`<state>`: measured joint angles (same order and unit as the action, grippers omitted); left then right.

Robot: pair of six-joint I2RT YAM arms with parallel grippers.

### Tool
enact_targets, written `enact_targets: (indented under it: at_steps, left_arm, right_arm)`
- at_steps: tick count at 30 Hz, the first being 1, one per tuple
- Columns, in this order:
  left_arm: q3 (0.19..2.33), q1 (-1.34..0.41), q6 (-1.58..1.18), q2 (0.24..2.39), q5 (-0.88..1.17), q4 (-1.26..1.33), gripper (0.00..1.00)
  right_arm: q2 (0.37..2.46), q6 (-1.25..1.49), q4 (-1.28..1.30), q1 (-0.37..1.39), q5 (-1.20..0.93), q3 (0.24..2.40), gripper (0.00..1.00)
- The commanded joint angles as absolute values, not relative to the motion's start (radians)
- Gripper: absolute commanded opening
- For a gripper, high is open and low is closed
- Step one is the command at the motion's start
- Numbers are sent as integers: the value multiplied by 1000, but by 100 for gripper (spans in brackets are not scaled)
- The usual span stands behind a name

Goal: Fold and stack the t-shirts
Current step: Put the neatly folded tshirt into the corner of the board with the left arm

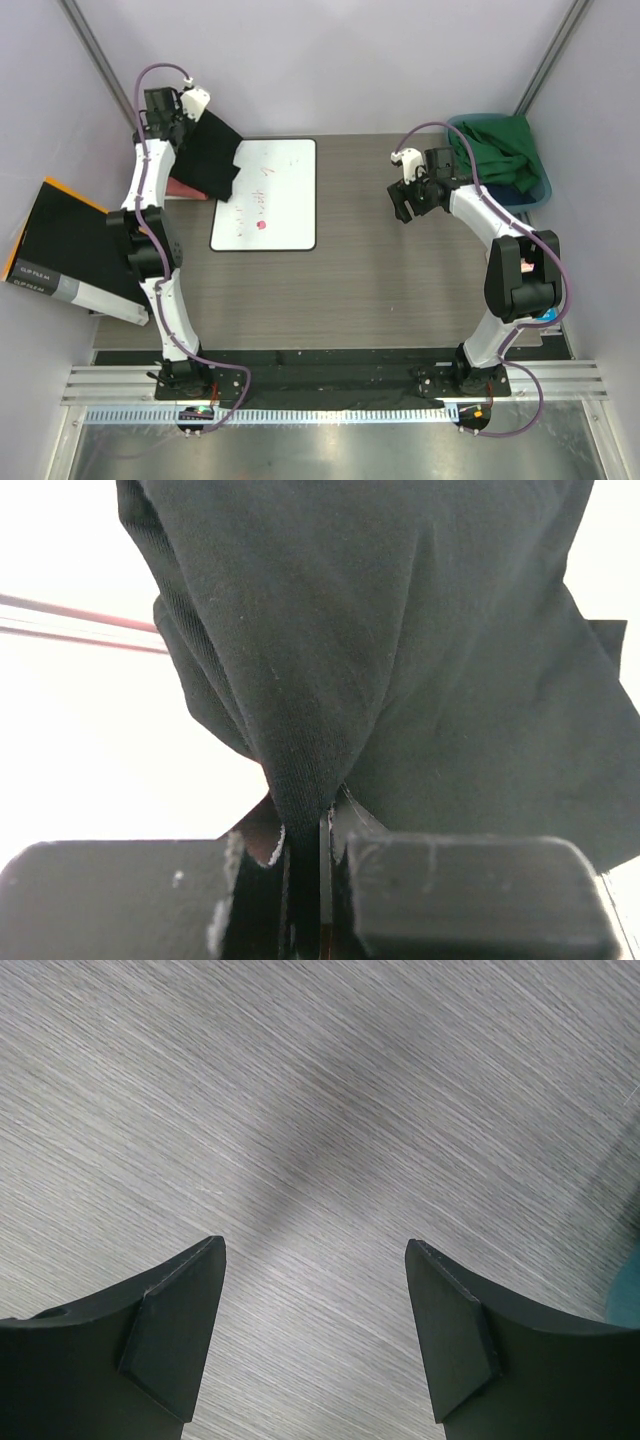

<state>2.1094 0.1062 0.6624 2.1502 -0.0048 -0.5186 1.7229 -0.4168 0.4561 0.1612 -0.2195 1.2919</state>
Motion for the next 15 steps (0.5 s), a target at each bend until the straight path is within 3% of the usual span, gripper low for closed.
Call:
enact_targets:
  at_steps: [1,15]
  left_arm:
    - [2099,112,679,2075,-75,-336,0]
    - [1953,160,779,2117,-147,-176,0]
  right_arm:
    - [1677,-420,417,158,-221,1290,78]
    - [1661,-423,419,158,-215,1264,77]
